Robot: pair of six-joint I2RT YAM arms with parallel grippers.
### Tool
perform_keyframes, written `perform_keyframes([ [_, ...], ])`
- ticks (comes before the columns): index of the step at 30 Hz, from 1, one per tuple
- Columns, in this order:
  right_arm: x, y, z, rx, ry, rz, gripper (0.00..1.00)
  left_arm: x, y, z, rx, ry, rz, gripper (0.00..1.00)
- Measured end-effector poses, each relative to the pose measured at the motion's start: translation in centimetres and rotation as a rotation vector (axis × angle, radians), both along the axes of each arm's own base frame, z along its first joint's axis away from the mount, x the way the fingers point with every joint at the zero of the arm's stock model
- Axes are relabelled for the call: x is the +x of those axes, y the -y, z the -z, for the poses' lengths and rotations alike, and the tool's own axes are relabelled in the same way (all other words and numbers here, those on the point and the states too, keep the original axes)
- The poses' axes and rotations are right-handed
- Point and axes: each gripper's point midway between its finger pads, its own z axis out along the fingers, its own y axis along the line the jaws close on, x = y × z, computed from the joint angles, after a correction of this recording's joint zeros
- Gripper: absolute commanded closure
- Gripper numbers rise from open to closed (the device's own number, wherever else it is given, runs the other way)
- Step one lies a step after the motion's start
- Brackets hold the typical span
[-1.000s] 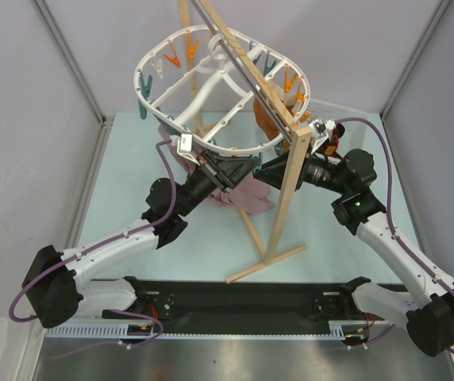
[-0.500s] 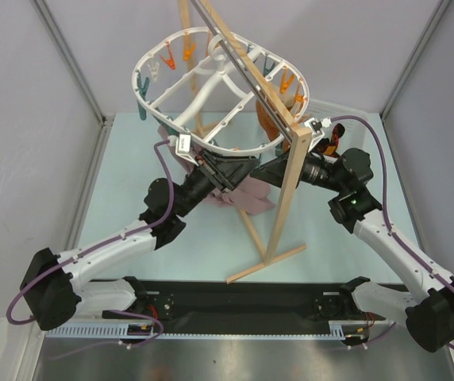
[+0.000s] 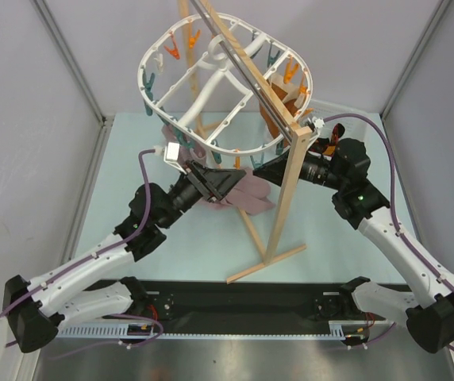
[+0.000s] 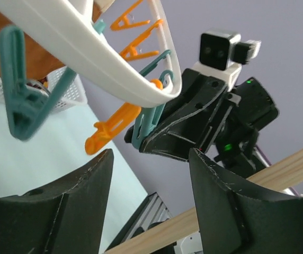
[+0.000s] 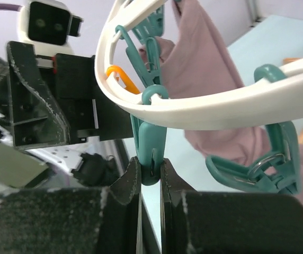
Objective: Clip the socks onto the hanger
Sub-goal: Open the clamp at the hanger.
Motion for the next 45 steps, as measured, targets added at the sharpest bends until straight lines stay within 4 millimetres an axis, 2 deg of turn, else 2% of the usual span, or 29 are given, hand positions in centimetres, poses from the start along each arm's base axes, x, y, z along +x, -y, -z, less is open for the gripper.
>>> perform_keyframes([
  [5,1.0,0.5,0.9,-0.088,0.034,0.075,1.00,0.3,0.3,1.0,0.101,-0.079,-0.059,0.33],
  [11,1.8,0.8,1.6,-0.149,0.060,0.131,1.00,0.9,2.1,-1.2,0.170,-0.095,-0.127,0.33],
  [15,2.0,0.8,1.8,-0.165,0.071,0.145,1.00,1.8,3.1,-1.7,0.228,-0.105,-0.184,0.34],
  [25,2.1,0.9,2.2,-0.188,0.082,0.155,1.00,4.0,4.4,1.6,0.422,-0.143,-0.310,0.36],
  [36,2.0,0.9,2.5,-0.203,0.087,0.157,1.00,5.1,4.4,2.5,0.469,-0.145,-0.382,0.38],
  [39,2.1,1.0,2.5,-0.209,0.091,0.160,1.00,5.3,4.6,2.6,0.467,-0.144,-0.391,0.42],
  [42,2.2,1.0,2.5,-0.209,0.093,0.165,1.00,5.4,4.8,2.3,0.455,-0.134,-0.389,0.50],
  [45,2.2,1.1,2.3,-0.206,0.097,0.166,1.00,5.4,5.1,1.9,0.437,-0.118,-0.385,0.64],
])
